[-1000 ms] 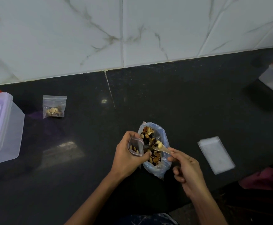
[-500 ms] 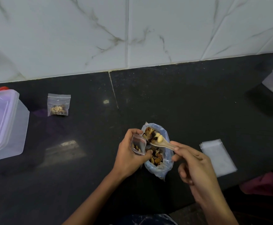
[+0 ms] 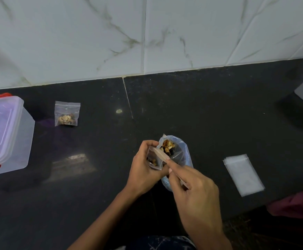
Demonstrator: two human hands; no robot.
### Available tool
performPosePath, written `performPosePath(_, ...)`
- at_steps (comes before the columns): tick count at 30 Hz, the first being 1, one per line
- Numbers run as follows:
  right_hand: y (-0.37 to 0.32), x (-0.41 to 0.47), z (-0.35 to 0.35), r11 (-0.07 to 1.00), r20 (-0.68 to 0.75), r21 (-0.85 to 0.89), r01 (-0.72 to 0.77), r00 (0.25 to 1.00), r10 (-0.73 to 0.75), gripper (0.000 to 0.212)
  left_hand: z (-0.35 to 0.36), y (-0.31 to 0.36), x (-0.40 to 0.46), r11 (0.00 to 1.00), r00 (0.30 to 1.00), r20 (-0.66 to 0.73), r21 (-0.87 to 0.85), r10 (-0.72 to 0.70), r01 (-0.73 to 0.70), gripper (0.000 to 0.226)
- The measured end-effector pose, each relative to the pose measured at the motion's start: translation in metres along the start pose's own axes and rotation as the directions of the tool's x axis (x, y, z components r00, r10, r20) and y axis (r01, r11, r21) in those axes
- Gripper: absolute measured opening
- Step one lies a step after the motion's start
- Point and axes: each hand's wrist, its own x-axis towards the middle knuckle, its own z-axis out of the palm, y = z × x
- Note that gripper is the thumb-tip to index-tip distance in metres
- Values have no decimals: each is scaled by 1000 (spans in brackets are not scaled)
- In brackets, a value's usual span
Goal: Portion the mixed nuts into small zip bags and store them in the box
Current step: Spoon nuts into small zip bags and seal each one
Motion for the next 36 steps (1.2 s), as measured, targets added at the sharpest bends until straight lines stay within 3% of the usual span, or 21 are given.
performPosePath(4,1,-1,-3,996,-34,73,-47,998,49,30,0,-2,-1,999,1000,-10,48,4,-3,56)
performPosePath(8,10,13,-17,913,-92,264,-310,934,344,17,-5,-6,1,994,998,-69,106,-15,22,60)
performPosePath(12,41,23,2,839,33,132,-528,848,529,10,-12,-1,5,994,989,-142,97,-33,47,60)
performPosePath(16,54,15,19,819,87,-3,-574,816,572,12,-18,2,7,994,984,-176,91,-35,52,60)
performPosePath(22,63,11,8,720,85,-139,-680,716,693,44,-25,10,4,987,978,-182,105,-99,119,67)
performPosePath(25,55,11,0,840,21,-226,-494,859,511,52,-29,17,2,979,972,-171,100,-161,180,83)
performPosePath(27,38,17,0,947,174,-99,-307,931,320,45,-31,23,-1,971,960,-189,82,-207,226,88)
performPosePath(29,14,24,7,972,423,87,-219,891,163,49,-34,26,-3,963,945,-216,52,-247,264,85)
performPosePath(32,-11,32,30,893,622,339,-295,783,23,45,-43,35,-4,949,925,-222,-11,-309,315,81)
performPosePath(34,-17,36,48,795,597,482,-367,802,8,27,-51,43,-5,939,920,-188,-110,-343,327,79)
performPosePath(36,-19,40,61,730,524,562,-390,850,51,16,-60,53,-10,924,918,-178,-221,-353,312,59)
